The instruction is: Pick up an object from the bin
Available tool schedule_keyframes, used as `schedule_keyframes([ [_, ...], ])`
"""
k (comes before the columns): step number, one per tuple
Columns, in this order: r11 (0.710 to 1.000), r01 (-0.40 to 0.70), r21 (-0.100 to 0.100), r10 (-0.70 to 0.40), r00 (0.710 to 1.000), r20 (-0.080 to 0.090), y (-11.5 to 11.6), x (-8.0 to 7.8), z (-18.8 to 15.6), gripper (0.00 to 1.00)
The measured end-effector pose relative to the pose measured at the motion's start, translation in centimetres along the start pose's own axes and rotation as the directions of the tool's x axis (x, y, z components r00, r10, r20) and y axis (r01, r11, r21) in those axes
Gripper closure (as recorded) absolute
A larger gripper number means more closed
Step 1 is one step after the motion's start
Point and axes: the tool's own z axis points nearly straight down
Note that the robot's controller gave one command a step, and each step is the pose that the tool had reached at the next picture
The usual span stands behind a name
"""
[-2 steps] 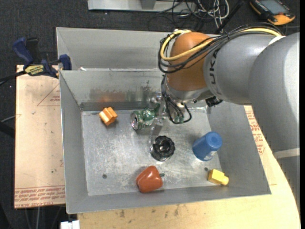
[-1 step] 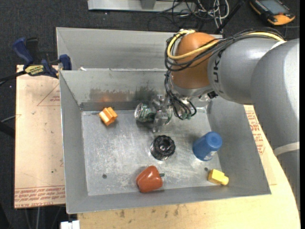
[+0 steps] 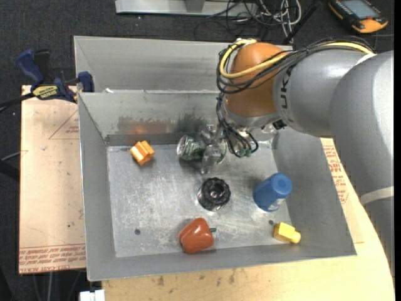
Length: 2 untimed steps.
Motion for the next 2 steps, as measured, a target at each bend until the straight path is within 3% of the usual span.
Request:
schedule_keyframes([
  [1, 1.000, -0.016, 0.007, 0.016, 0.999, -0.028, -0.1, 0.5, -4.6, 1.00],
  [2, 1.000, -0.028, 0.008, 0.028, 0.999, -0.029, 0.1, 0.0, -10.5, 1.00],
])
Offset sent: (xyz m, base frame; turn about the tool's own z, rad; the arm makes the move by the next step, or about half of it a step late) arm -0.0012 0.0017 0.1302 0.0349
